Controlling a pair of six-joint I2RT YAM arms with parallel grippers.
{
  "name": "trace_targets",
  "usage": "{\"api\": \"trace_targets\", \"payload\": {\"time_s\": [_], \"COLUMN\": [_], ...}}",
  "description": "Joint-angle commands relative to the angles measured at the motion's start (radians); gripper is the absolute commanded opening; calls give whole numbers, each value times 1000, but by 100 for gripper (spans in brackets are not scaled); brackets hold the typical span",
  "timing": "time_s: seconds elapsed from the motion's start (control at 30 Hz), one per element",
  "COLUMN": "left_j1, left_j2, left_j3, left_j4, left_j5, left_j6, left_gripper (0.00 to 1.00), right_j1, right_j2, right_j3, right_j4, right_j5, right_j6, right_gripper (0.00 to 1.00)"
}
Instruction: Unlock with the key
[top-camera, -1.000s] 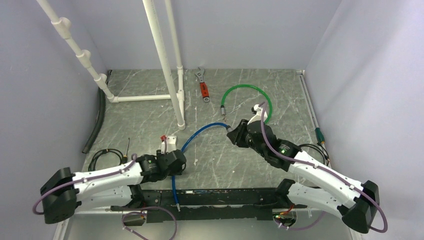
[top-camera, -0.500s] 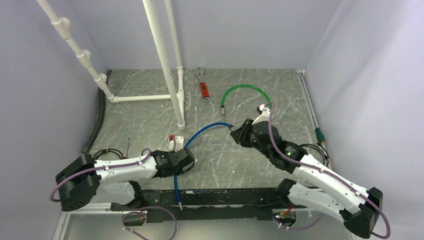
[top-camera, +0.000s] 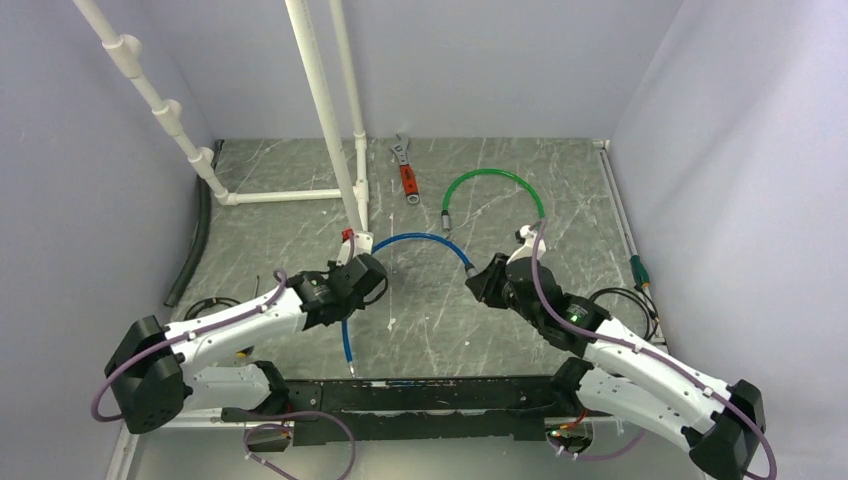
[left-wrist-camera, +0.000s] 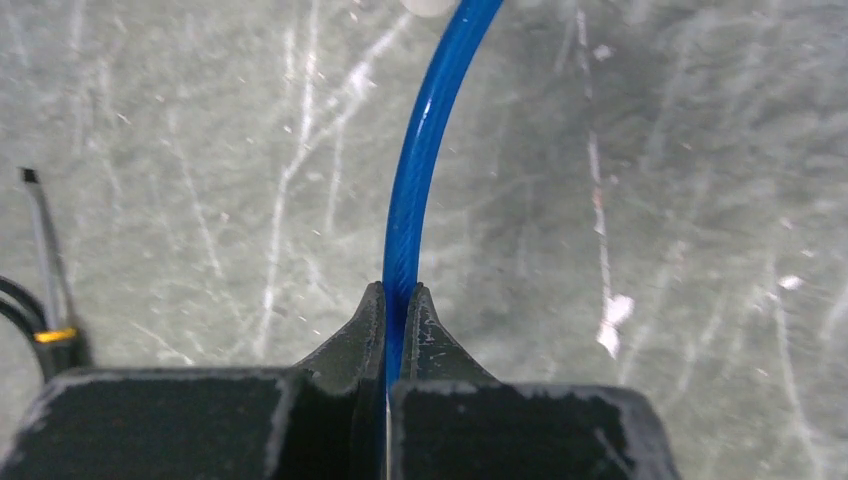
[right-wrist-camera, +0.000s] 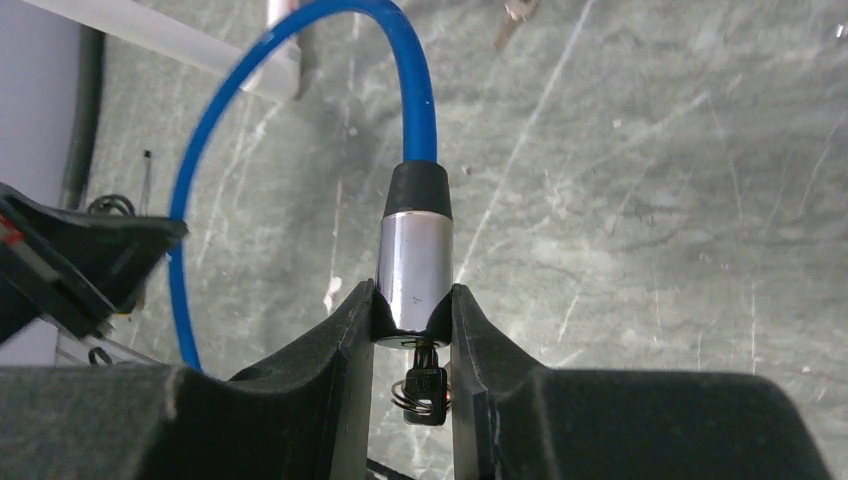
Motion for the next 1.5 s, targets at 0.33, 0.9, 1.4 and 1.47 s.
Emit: {"api": "trace_targets", "payload": {"time_s": [0.33,0.9,1.4,1.47], "left_j1": [155,156,153,145], "left_j2": [230,358,-62,-136], "left_j3": [41,99,102,100], "left_j4": [278,326,165,139], "left_j5": [108,139,253,242], "left_j6": [291,330,306,291], "left_gripper": [0,42,93,94], "right_j1": [-2,-24,-26,-25], "right_j2": [33,-14,-131,-145], "right_j3": [-263,-271,1,35], "right_j4": [218,92,-141,-118], "right_j5": [3,56,185,169], "right_j6": [160,207,1,-64], "right_gripper": [0,75,96,97]}}
